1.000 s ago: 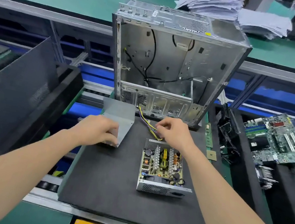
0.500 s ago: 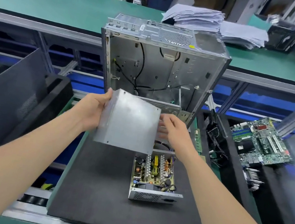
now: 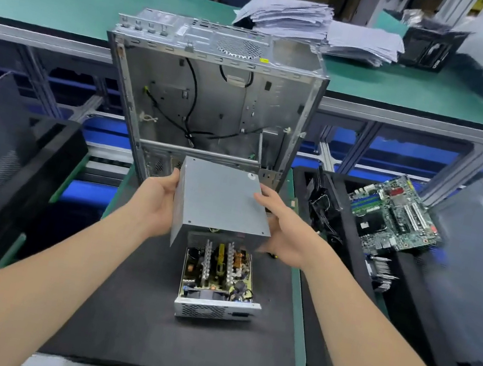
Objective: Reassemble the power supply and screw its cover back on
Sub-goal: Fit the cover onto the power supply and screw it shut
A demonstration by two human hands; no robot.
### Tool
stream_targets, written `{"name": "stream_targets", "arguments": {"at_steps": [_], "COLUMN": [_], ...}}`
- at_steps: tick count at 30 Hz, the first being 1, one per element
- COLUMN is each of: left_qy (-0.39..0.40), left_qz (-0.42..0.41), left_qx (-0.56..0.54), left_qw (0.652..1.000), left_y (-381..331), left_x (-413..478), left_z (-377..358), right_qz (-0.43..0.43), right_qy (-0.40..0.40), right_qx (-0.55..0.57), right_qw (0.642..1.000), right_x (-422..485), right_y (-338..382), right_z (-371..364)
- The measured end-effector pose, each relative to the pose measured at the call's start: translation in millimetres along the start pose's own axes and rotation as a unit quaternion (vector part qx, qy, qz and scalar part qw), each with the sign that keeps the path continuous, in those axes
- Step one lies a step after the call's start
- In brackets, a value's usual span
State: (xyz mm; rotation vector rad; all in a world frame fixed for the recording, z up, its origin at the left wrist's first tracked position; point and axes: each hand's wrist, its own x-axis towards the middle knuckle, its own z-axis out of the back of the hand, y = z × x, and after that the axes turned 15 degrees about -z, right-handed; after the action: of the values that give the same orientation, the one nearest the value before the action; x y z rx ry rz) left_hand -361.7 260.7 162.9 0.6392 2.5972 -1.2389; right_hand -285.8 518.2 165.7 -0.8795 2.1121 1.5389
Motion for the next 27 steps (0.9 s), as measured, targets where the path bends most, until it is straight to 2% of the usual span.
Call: {"name": "stream_targets", "arguments": {"at_steps": [3,9,12,16,27], "left_qy": [-0.018,-0.036,-0.017,0.037,0.050], "left_qz": [0.006,0.029,0.054,0.031,0.020], "left_qx": [0.017,0.183,0.175,0.196,0.226], "left_qw": [1.000,0.982,0.983,0.979,0.973], "left_y": [9,23,24,30,43], "left_x": [-5,-14,-27,-38,-41], "left_z": [-4,16,27,35,33], "right_qz": [-0.006,-0.020,-0.026,-0.040,-0.053], "right_qy": [0.003,-0.039,-0.047,-0.062,-0.067], "right_qx": [0.017,-0.020,-0.044,-0.034,-0.015], "right_qw": [1.000,0.999,0.998,0.997,0.996], "right_x": [1,-5,-9,-10,-9], "right_y": [-6,-24,-31,-41,-51], "right_z": [9,23,24,23,37]}}
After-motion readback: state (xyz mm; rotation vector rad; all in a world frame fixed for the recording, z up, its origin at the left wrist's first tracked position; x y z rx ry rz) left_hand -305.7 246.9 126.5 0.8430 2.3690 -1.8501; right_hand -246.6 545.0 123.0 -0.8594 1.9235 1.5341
